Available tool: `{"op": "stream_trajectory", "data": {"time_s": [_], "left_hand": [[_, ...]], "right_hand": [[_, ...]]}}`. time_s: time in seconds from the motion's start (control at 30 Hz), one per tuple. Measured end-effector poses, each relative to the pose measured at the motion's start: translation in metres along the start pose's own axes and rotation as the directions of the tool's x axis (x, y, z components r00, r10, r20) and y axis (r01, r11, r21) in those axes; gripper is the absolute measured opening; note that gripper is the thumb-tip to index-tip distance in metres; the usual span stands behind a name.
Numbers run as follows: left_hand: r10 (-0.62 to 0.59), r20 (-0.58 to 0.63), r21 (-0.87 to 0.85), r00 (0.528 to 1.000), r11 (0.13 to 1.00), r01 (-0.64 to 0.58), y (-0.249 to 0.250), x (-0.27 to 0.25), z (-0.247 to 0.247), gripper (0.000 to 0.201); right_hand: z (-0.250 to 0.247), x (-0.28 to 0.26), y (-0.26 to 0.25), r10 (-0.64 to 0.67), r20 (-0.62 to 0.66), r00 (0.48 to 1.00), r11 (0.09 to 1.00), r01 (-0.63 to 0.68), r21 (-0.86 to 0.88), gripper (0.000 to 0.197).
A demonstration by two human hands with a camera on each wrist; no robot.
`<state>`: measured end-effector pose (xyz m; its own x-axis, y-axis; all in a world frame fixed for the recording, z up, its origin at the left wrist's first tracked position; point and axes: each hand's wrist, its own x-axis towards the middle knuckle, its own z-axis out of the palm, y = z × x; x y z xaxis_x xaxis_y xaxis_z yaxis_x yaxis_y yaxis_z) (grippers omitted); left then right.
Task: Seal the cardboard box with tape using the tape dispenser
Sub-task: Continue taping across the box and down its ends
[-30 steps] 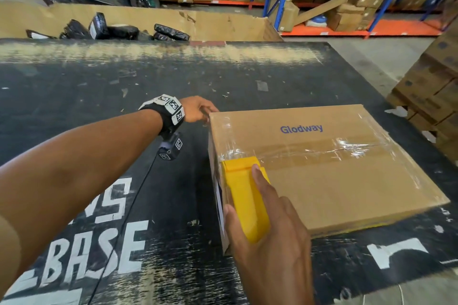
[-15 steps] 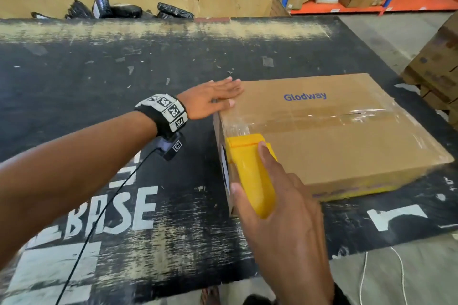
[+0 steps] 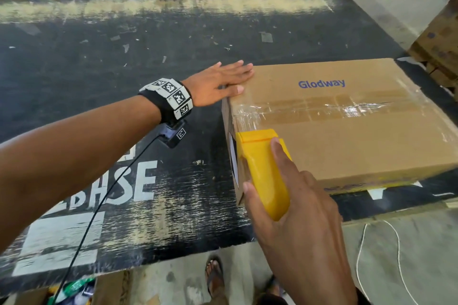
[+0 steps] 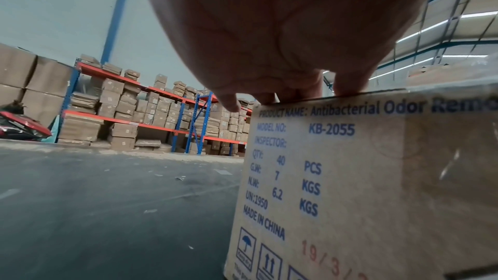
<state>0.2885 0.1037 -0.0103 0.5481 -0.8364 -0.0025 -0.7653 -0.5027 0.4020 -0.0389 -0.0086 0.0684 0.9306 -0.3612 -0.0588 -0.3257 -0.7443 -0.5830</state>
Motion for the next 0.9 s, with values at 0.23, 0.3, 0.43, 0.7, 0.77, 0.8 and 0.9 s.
{"op": "stream_trajectory", "data": {"time_s": [0.23,0.3,0.43,0.7,0.77,0.8,0.9], "left_hand": [[-0.011,-0.028,-0.026,1.0,1.0,0.01,-0.004,0.001,0.003,0.056],[-0.015,-0.04,-0.033,0.999,0.999,0.014,-0.003,0.001,0.003,0.055],[-0.004,-0.046,-0.026,0.999,1.0,0.003,-0.003,-0.001,0.003,0.056],[-0.012,-0.075,0.017,0.997,1.0,0.014,0.001,-0.004,0.003,0.057],[-0.009,-0.057,0.042,0.998,0.999,0.011,0.002,-0.005,0.002,0.058],[-0.001,-0.047,0.05,0.999,0.999,0.004,0.002,-0.005,0.003,0.058],[0.019,-0.035,0.07,0.999,0.997,-0.017,0.007,-0.007,0.005,0.059]], "right_hand": [[-0.039,0.032,-0.027,-0.046,0.16,0.986,0.988,0.069,-0.14,0.063],[-0.053,0.054,-0.036,-0.03,0.206,0.978,0.975,0.074,-0.209,0.057],[-0.061,0.11,-0.047,0.022,0.404,0.914,0.937,0.122,-0.327,0.054],[-0.068,0.185,-0.073,0.21,0.592,0.778,0.924,0.04,-0.381,0.038],[-0.069,0.191,-0.074,0.259,0.616,0.744,0.925,-0.007,-0.379,0.044],[-0.07,0.193,-0.073,0.279,0.637,0.719,0.928,-0.03,-0.372,0.04],[-0.074,0.198,-0.072,0.348,0.7,0.624,0.928,-0.122,-0.352,0.03]]}}
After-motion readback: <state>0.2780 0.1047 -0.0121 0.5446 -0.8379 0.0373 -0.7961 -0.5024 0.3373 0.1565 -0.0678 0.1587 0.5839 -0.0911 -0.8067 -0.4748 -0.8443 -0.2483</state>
